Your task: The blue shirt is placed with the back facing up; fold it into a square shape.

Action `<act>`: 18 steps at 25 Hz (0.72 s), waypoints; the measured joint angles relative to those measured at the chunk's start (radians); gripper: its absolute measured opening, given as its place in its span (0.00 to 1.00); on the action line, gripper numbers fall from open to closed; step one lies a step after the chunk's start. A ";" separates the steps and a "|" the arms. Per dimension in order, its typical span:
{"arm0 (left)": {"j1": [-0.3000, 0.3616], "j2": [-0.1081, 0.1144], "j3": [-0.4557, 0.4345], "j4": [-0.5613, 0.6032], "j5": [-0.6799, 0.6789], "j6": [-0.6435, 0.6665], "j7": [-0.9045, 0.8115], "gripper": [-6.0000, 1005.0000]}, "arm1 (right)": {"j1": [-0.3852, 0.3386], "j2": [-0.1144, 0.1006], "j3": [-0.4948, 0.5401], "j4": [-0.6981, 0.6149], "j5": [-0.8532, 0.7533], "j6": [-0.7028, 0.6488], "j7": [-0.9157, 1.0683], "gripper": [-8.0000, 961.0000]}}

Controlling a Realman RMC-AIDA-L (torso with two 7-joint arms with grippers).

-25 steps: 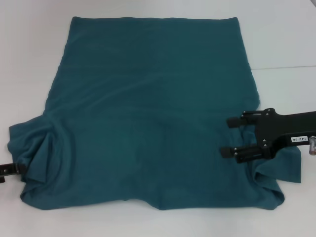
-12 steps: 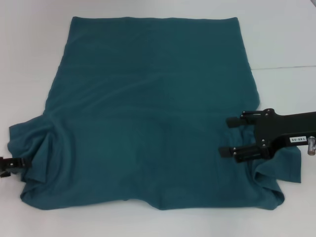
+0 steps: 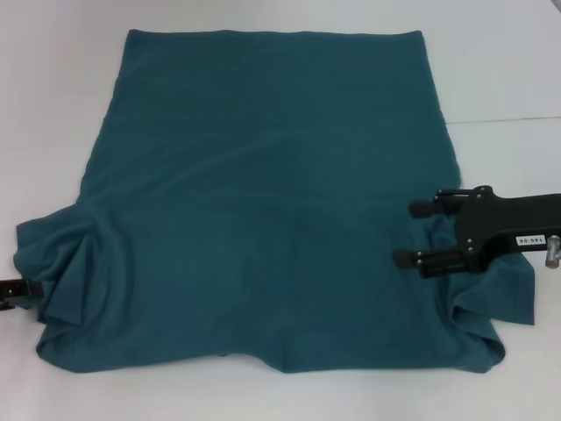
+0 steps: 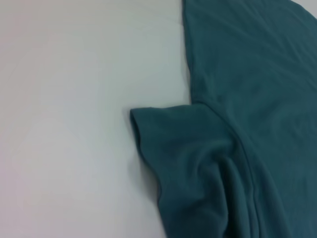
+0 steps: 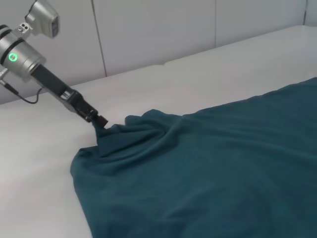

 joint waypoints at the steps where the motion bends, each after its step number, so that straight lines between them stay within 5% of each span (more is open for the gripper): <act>1: -0.001 0.000 0.002 0.001 0.001 0.003 -0.001 0.60 | 0.000 0.000 0.002 0.000 0.001 0.003 0.000 0.96; 12: -0.004 0.002 0.013 -0.001 0.001 0.018 -0.014 0.37 | 0.015 0.004 0.005 -0.008 0.004 0.017 0.000 0.96; 18: -0.003 0.003 0.013 -0.001 0.000 0.026 -0.019 0.16 | 0.015 0.011 0.004 -0.015 0.004 0.023 0.000 0.96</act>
